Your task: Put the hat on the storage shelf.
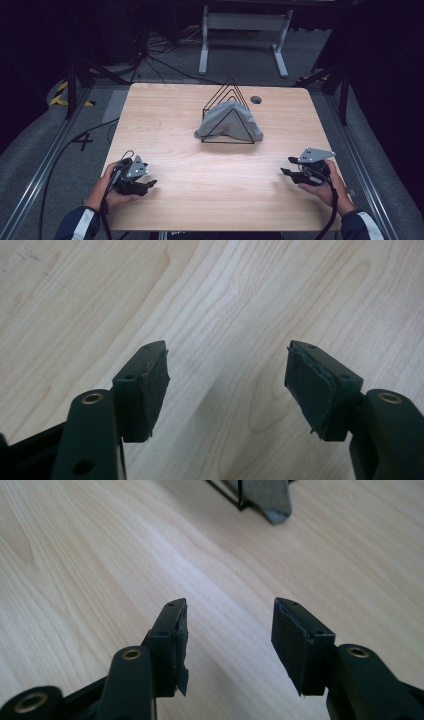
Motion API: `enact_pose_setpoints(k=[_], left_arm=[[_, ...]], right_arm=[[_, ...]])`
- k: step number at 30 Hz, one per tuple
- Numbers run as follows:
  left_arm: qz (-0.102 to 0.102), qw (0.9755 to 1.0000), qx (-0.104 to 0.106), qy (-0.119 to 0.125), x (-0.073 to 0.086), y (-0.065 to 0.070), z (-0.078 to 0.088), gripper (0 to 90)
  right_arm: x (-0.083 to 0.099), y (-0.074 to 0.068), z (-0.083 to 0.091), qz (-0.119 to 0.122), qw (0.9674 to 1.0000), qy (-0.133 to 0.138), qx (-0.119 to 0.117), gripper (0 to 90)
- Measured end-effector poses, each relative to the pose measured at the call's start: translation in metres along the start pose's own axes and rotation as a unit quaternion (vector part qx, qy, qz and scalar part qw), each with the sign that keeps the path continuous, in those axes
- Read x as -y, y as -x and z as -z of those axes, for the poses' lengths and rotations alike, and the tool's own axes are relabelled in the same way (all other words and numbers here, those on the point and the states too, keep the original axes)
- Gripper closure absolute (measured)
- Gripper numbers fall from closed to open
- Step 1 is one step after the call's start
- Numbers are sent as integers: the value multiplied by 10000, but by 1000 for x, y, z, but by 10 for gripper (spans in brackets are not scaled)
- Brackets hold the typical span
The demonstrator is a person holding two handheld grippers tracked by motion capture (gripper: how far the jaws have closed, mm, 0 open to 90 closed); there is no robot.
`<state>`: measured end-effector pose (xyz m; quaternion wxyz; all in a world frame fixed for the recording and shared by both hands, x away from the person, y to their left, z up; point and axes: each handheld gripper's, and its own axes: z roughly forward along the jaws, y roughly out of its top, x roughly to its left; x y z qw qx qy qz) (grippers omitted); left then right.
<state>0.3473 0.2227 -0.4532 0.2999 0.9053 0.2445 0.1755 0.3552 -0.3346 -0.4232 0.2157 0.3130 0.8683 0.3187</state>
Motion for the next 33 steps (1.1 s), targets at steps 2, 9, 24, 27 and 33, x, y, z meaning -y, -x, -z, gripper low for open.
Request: enact_pose_setpoints(k=[2,9,24,27,33], left_arm=[[27,10000,21,14,3,1,0,318],[278,9994,155,156,19,6,0,280],[920,9935,412,535,42,8,-3,193],[960,9932,381,531,42,9,-2,189],[983,9932,376,493,41,8,-3,173]], right_arm=[[4,-1,0,-13,10000,-15,-14,476],[27,-3,6,-259,9996,56,43,399],[71,0,7,-1127,9931,291,102,287],[70,-1,6,-1129,9932,268,139,268],[70,-1,6,-1159,9928,254,179,251]])
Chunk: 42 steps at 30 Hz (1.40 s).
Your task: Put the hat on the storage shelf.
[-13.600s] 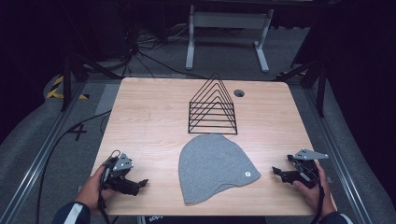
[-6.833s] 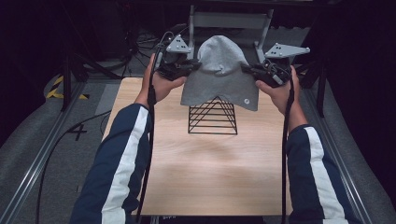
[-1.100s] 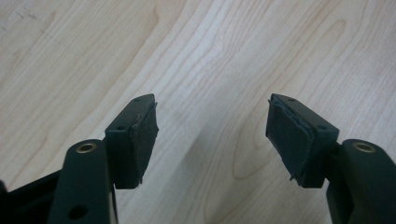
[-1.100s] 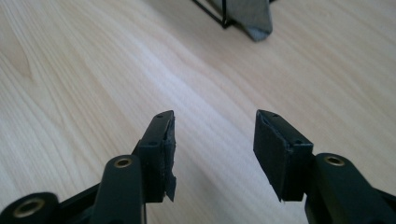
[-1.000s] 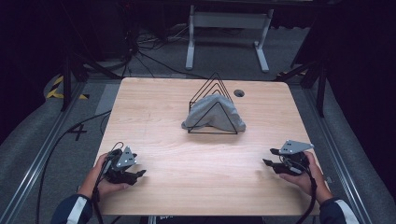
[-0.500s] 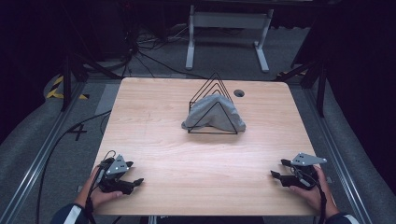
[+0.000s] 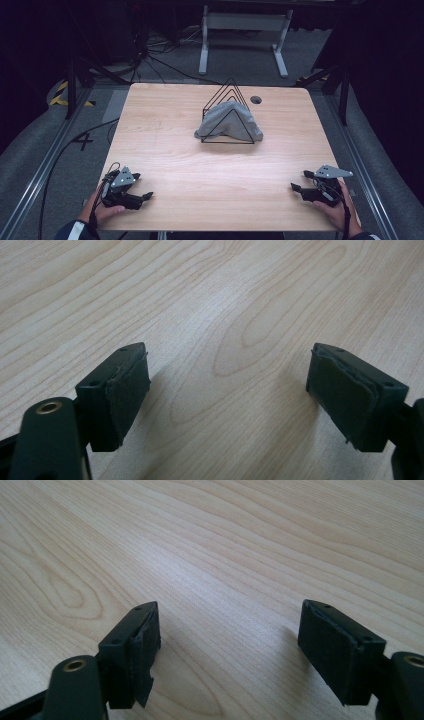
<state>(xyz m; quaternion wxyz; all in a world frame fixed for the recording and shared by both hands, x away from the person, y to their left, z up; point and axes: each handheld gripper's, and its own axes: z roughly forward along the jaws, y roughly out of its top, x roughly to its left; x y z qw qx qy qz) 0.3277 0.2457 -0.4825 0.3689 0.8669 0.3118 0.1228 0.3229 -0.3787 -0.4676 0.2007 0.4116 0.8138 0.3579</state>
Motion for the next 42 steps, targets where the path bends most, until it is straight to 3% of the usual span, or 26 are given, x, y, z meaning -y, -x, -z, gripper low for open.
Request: enact_pose_setpoints(k=[21,30,31,42], left_arm=[[72,9999,-87,-7,-1,1,-3,128],[-13,9999,-131,-97,-3,0,-2,114],[92,9999,-97,-82,-2,1,-2,114],[152,9998,-149,-35,-2,2,-4,96]], right_arm=[[0,1,0,-120,9999,3,79,237],[0,1,0,-122,9998,-14,123,234],[0,1,0,-122,9998,-14,123,234],[0,1,-1,-141,9998,-14,141,227]])
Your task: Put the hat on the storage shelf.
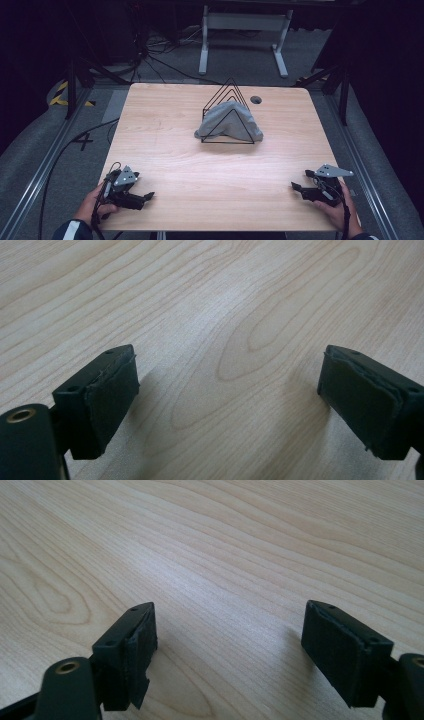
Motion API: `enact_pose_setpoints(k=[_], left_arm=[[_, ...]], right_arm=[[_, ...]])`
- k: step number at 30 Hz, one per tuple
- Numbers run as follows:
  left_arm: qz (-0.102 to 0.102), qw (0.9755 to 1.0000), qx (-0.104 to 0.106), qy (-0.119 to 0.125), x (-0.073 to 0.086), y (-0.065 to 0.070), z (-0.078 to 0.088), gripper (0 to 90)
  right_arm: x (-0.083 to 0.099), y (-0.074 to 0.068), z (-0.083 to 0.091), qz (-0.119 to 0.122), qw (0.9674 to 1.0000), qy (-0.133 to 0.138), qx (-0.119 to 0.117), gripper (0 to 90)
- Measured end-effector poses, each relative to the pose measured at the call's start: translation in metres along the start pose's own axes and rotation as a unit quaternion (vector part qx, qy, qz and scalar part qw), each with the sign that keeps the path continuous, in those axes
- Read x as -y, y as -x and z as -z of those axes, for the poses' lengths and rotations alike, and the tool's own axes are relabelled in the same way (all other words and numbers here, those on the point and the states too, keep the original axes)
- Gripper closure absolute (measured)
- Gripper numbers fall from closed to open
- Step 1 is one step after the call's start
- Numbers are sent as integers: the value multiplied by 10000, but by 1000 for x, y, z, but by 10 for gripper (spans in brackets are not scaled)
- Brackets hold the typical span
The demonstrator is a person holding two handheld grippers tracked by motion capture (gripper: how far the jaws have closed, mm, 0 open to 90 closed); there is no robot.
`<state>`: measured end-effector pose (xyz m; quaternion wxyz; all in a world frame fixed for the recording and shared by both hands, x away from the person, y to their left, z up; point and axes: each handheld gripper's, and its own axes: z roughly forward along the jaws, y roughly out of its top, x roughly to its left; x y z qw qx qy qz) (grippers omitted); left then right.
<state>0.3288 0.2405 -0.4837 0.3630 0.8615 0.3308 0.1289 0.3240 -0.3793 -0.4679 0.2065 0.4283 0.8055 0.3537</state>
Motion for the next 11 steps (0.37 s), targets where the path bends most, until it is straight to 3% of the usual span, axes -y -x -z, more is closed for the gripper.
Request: enact_pose_setpoints(k=[11], left_arm=[[16,9999,-64,-130,-3,0,-3,19]], right_arm=[[0,0,0,4,10000,2,0,227]])
